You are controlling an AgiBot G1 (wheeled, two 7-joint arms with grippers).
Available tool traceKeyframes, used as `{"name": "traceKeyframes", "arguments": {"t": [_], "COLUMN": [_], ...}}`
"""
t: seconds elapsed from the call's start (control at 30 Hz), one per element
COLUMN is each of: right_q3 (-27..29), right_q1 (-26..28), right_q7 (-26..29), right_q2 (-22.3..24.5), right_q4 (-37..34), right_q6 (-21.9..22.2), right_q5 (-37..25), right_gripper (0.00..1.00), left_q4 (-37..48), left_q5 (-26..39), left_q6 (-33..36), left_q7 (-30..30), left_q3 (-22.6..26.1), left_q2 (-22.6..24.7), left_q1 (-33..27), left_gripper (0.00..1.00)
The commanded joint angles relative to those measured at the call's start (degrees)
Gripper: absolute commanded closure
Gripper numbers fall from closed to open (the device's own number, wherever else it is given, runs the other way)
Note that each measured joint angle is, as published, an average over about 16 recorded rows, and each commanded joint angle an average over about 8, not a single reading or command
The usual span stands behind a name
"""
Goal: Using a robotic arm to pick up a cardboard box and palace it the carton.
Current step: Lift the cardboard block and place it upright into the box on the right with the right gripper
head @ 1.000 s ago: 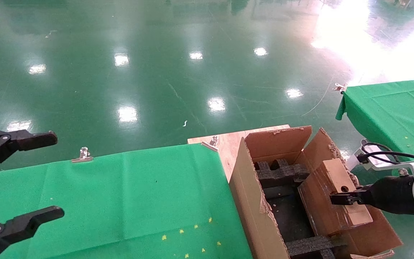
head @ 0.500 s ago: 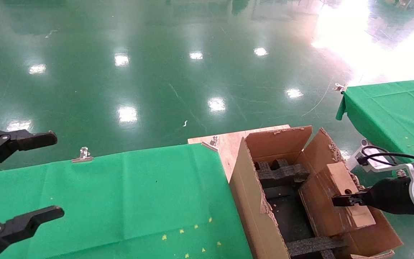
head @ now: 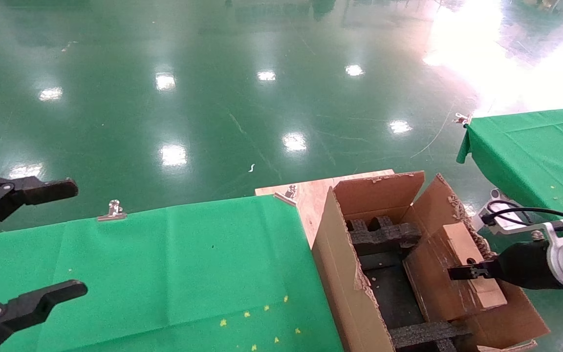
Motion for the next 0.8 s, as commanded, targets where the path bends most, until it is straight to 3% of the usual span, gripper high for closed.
{"name": "traceKeyframes", "arguments": {"t": [0.03,0.8], "right_q3": [-0.2,-1.9], "right_q1": [-0.5,-5.8], "right_q7": [-0.5,-4.7], "right_q2": [-0.8,-12.0], "right_q4": [-1.2,-13.2], "right_q6": [0.5,4.9], "right_q5": [0.3,0.6], "right_gripper": [1.0,1.0], "left_q4": [0.0,0.0], "left_q5": [0.0,0.0], "left_q6": [0.0,0.0], "left_q7": [0.0,0.0], "left_q3": [0.0,0.0], "left_q2": [0.0,0.0], "left_q1": [0.0,0.0], "left_gripper": [0.0,0.0]}}
